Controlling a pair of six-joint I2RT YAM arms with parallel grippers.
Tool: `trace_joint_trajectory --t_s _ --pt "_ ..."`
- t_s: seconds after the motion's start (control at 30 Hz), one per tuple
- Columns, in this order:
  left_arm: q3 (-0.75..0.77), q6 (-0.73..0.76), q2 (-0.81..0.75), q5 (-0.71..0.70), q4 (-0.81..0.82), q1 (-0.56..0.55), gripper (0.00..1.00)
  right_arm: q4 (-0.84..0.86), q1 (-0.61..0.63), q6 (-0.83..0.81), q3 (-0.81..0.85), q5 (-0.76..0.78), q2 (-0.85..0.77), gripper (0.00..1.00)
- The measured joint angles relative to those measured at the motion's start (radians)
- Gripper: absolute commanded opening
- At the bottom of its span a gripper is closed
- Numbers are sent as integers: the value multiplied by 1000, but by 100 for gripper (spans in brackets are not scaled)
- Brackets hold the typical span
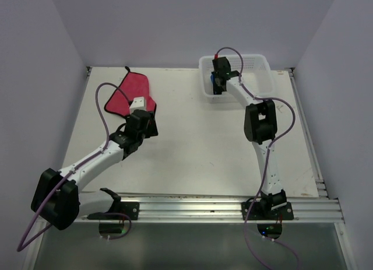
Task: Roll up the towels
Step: Place the rolled towel into the container
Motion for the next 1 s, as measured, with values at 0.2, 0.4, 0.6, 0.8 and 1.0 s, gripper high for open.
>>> trace_joint_trajectory --t_s 0.2,0.4,0.6,0.8,1.0 --pt "0 0 7 13 2 5 67 -21 -3 13 3 -4 20 40" --pt "0 0 11 26 3 5 68 -29 -7 18 8 -12 20 46" --pt "0 0 25 40 2 5 68 -44 -10 24 16 -27 22 58" --pt "0 0 29 54 2 5 70 -68 -23 27 21 -32 22 67" --pt "0 2 29 62 2 5 71 -89 -36 30 53 -47 22 71"
